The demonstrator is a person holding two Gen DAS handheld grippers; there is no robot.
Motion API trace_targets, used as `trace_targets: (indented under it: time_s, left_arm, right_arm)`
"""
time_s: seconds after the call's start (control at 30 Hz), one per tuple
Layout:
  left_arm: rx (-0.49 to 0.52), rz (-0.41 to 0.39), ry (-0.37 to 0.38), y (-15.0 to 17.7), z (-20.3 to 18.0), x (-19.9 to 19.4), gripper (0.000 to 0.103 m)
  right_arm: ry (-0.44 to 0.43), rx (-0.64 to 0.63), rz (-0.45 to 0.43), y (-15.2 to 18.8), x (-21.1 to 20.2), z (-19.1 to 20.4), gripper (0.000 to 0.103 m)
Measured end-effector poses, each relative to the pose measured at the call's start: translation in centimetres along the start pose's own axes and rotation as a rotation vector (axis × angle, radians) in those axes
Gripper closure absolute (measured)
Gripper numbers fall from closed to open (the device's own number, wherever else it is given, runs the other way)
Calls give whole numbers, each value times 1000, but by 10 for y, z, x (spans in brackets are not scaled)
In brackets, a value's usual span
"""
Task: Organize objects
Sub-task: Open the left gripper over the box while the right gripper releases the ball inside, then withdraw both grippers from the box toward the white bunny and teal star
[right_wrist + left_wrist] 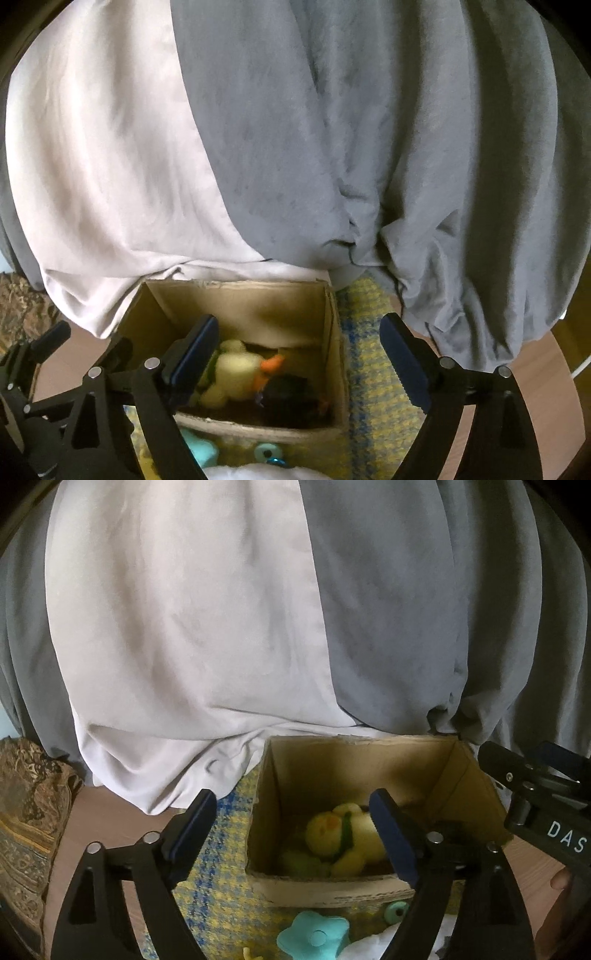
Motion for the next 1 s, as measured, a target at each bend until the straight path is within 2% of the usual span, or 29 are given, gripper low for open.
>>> trace_targets:
  time_s: [0.13, 0.2, 0.5, 0.77, 1.0]
  left_arm:
    - [-11, -18, -6, 3, 2, -8, 3]
    - [-18, -31, -18, 6, 5, -14, 0]
    - [-25, -32, -70, 25, 11, -31, 0]
    - [-80, -6, -114, 57, 31, -42, 0]
    - [-113, 15, -122, 86, 44, -48, 0]
  right_arm:
    - [-1, 10, 1, 5, -4, -1, 11]
    - [-7, 18, 2, 9, -7, -2, 11]
    - [11, 27, -4, 30, -20, -5, 8]
    - [17, 35, 22, 58, -32, -4, 8]
    - [24, 26, 19, 81, -46, 3, 7]
Point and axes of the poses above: each gripper's, at about its wrist camera, not at the fingertips, and x roughly the way its jaws point, z to its left, y to its underside, the point moved 9 cm from there along x, roughly the way its jaws point, and after that the axes turned 1 degree about -y, right-handed, at the moved point
